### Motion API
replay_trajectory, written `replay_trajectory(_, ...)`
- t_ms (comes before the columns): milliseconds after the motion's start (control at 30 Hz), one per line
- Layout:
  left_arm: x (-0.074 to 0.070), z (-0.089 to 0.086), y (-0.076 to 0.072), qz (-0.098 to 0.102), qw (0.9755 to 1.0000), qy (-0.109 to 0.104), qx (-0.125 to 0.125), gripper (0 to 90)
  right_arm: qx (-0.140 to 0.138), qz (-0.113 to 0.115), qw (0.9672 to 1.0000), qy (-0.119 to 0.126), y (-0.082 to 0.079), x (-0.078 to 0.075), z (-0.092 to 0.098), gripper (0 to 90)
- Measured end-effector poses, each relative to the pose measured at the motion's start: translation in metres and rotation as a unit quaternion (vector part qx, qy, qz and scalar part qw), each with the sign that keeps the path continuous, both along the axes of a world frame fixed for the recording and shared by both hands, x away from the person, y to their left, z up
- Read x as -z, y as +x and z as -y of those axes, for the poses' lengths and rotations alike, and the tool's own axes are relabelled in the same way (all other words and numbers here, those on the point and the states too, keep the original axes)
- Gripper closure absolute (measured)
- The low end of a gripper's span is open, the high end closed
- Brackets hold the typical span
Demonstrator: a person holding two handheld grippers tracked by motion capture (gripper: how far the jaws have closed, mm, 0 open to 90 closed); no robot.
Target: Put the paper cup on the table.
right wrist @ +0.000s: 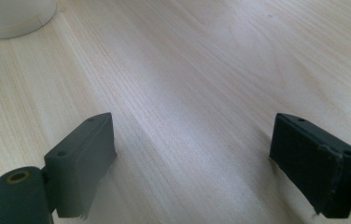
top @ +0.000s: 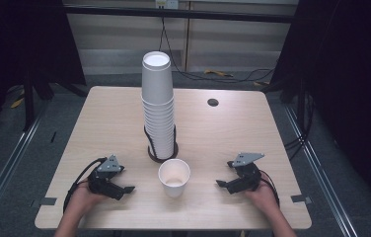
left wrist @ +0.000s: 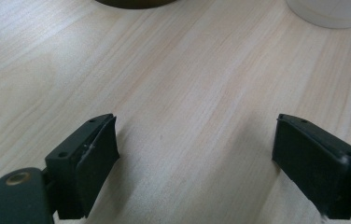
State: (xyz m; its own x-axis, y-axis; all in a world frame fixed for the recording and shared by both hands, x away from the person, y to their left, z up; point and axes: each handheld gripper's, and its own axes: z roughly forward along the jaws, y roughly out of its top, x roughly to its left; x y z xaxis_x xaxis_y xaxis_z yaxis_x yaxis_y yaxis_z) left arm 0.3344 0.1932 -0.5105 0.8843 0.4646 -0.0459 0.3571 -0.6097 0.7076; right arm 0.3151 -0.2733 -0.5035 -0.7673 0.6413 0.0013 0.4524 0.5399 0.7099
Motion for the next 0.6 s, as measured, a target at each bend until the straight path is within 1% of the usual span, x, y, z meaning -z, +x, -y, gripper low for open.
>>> replay_trajectory(33, 0.0011, -0.0004, -0.0003, 0.001, 1.0, -0.007, -0.001, 13.0, 0.0, 0.0, 1.0, 0.0, 0.0, 0.0, 0.0, 13.4)
replay_trajectory(67, 0.0015, -0.0017, -0.0006, 0.001, 1.0, -0.007, 0.0, 12.7, 0.0, 0.0, 1.0, 0.0, 0.0, 0.0, 0.0, 13.4)
replay_trajectory(100, 0.003, -0.0029, -0.0002, 0.006, 0.9999, -0.015, 0.001, 12.8, 0.0, 0.0, 1.0, 0.0, 0.0, 0.0, 0.0, 13.4)
replay_trajectory(233, 0.0051, -0.0046, 0.0, 0.012, 0.9997, -0.023, 0.001, 11.5, 0.0, 0.0, 1.0, 0.0, 0.0, 0.0, 0.0, 13.4)
replay_trajectory(400, 0.0052, -0.0043, 0.0003, 0.011, 0.9997, -0.02, -0.003, 9.2, 0.0, 0.0, 1.0, 0.0, 0.0, 0.0, 0.0, 13.3)
replay_trajectory(600, 0.0052, -0.0045, 0.0003, 0.013, 0.9997, -0.017, -0.005, 8.8, 0.002, 0.0, 1.0, -0.001, -0.0003, 0.0, 0.0, 13.2)
